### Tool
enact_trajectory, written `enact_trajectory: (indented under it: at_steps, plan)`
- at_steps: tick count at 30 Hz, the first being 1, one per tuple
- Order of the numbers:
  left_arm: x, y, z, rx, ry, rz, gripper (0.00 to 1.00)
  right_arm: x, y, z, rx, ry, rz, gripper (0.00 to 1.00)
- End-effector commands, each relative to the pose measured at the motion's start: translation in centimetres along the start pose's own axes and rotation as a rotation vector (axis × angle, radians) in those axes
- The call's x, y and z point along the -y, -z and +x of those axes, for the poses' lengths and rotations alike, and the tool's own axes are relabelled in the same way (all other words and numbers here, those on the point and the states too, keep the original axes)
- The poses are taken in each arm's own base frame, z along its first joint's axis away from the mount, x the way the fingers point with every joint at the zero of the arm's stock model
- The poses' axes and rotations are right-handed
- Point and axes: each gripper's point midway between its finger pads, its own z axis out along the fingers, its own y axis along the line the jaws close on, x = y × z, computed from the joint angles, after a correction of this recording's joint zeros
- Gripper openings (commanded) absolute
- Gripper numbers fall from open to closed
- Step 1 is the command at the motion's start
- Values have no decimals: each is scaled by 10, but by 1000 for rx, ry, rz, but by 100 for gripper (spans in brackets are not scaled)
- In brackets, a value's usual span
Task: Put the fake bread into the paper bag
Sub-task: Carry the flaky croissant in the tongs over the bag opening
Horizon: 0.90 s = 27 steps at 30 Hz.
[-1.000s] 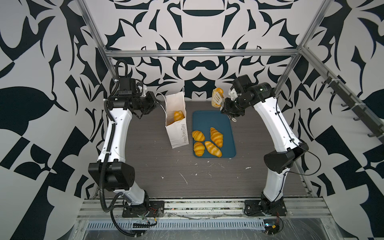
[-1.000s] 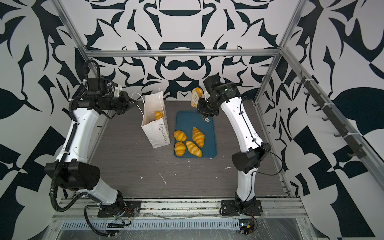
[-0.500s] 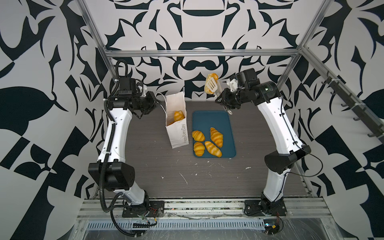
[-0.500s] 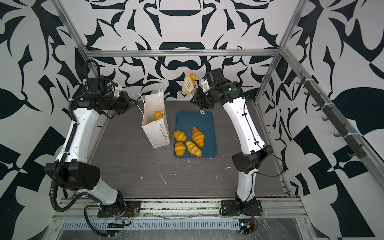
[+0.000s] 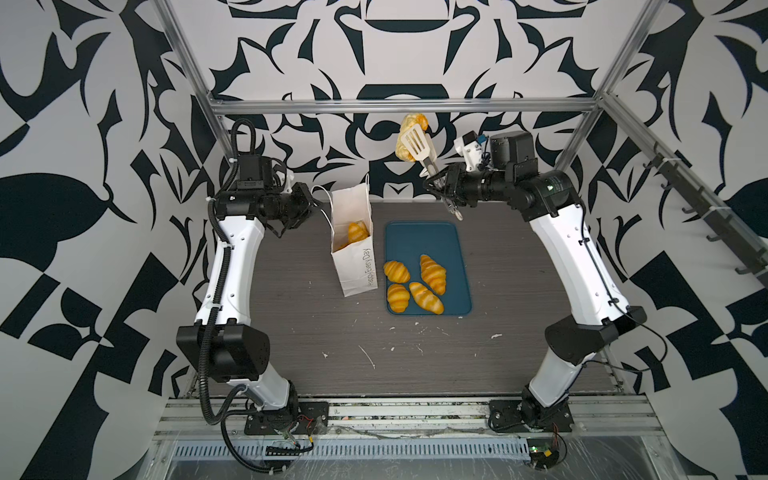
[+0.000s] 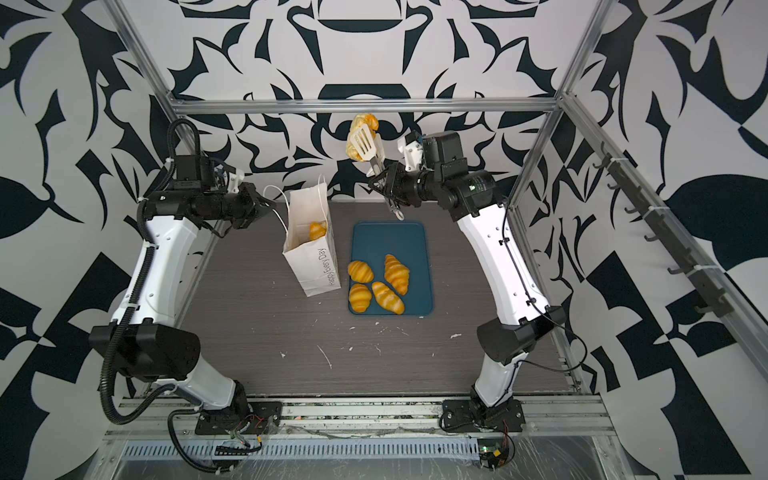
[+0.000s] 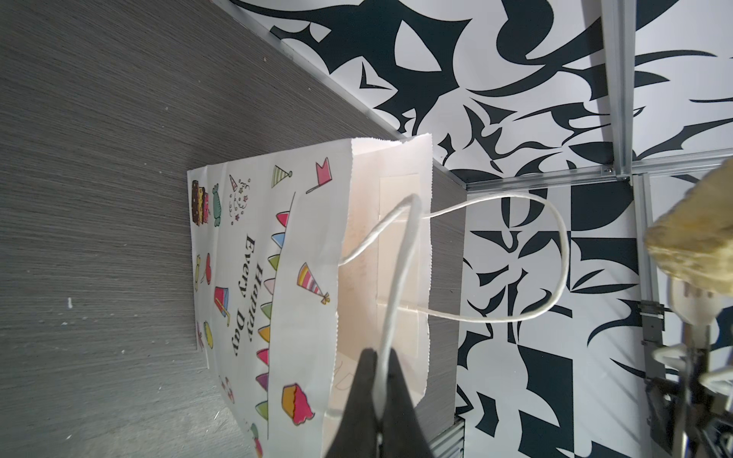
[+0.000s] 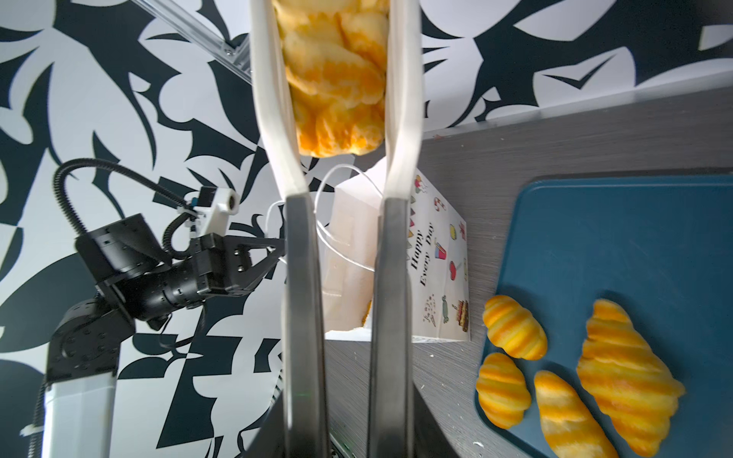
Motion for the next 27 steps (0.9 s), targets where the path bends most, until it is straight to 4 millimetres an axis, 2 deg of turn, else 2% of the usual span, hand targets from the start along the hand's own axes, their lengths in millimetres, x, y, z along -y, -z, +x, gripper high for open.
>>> enact_trajectory:
  at_steps: [1,5,12,18,22,27]
  plan:
    - [9,8,1,6,-9,4,0,-61,21,-9,76,138,-189,35]
    - [9,7,1,5,-11,2,0,-81,17,0,57,179,-238,35]
    - [9,8,1,6,-11,-1,0,-95,1,16,-5,192,-288,35]
    - [10,8,1,6,-13,1,0,-104,-19,39,-75,201,-310,35]
    - [10,9,3,5,-12,-1,0,-100,-31,51,-112,190,-300,35]
    - [8,10,6,5,-11,-6,0,-83,-45,64,-168,165,-251,35]
